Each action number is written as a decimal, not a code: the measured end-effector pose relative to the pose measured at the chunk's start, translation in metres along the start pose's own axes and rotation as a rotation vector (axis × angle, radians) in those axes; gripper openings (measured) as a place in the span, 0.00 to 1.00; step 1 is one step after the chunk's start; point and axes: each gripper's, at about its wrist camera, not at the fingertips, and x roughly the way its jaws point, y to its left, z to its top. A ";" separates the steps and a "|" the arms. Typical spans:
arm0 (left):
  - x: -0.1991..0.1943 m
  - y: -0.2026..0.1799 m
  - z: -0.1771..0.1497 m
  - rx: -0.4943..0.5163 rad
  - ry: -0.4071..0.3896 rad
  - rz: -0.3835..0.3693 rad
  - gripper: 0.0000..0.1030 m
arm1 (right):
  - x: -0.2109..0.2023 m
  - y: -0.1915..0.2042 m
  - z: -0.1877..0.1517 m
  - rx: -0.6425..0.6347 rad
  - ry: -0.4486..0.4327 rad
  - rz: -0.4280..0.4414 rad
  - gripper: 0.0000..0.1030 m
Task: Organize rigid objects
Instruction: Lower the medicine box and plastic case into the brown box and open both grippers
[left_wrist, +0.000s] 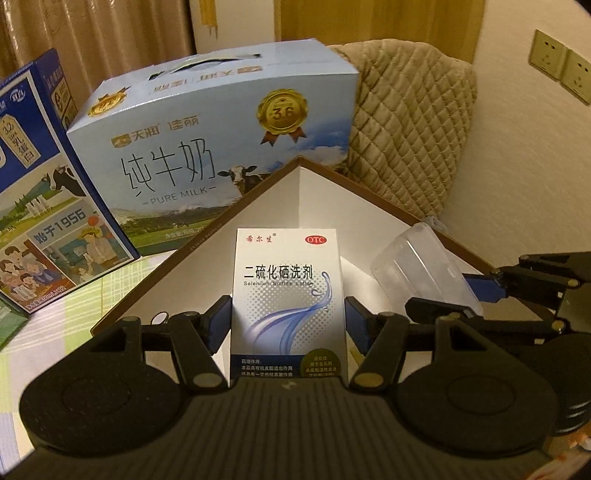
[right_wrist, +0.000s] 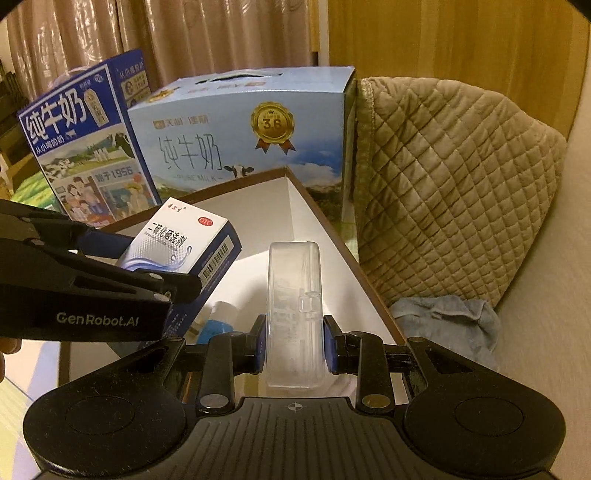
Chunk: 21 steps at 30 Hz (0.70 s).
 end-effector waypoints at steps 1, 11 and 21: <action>0.002 0.002 0.001 -0.008 -0.001 0.000 0.59 | 0.003 0.000 0.001 -0.004 0.001 0.001 0.26; 0.006 0.020 0.000 -0.033 -0.015 -0.001 0.70 | 0.020 -0.001 0.004 -0.011 -0.004 -0.004 0.26; -0.018 0.027 -0.014 -0.041 -0.046 0.009 0.71 | 0.011 0.003 0.003 -0.044 -0.050 -0.052 0.40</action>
